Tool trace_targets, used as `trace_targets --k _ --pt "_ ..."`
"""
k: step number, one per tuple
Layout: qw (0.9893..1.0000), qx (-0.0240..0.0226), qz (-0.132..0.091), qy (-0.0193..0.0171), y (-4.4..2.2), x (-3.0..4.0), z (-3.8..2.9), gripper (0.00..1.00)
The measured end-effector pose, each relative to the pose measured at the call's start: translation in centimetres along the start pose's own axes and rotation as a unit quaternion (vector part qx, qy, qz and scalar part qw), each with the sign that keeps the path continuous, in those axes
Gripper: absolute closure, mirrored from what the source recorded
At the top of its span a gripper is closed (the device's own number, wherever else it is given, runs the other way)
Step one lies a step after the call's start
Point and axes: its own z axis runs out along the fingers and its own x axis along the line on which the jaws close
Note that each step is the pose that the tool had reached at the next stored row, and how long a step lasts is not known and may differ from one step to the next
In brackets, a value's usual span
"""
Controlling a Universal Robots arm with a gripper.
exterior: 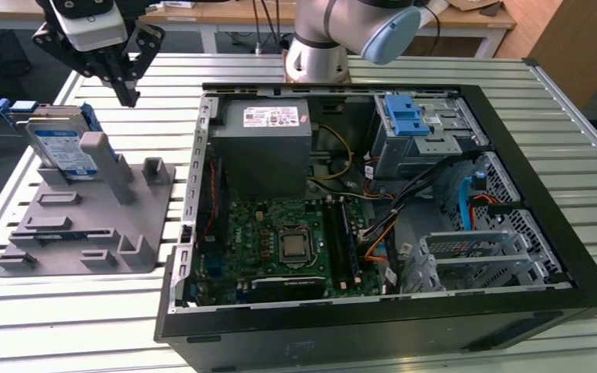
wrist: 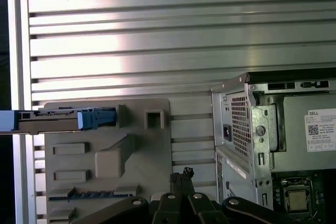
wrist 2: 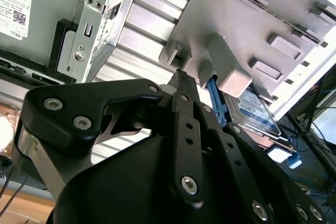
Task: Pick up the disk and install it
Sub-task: 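Reach for the disk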
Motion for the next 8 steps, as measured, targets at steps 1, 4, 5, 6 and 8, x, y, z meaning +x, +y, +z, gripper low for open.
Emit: trace_targets --k 1,4,5,6,8 --pt "1.0000 0.0000 0.000 0.0000 0.00 0.06 0.00 0.89" --pt "1.0000 0.0000 0.000 -0.0001 -0.01 0.18 0.01 0.89" --pt "1.0000 0.0000 0.000 0.0000 -0.01 0.20 0.00 0.89" --pt "1.0000 0.0000 0.000 0.0000 -0.01 0.22 0.00 0.89" --pt "1.0000 0.0000 0.000 0.0000 -0.01 0.23 0.00 0.89"
